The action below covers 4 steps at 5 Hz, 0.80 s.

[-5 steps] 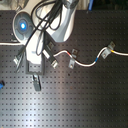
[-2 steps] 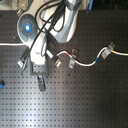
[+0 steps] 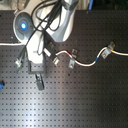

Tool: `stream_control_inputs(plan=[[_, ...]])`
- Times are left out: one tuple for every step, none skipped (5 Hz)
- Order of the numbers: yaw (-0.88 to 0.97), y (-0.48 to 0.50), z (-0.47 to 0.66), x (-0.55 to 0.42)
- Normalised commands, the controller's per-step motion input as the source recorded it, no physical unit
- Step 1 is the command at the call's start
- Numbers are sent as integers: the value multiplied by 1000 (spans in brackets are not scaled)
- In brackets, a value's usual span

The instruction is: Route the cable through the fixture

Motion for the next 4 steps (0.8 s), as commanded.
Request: stream_control_inputs(plan=[[-226,-29,240,-226],[-385,330,433,-41],[-257,358,411,-45],[-177,131,231,-25]])
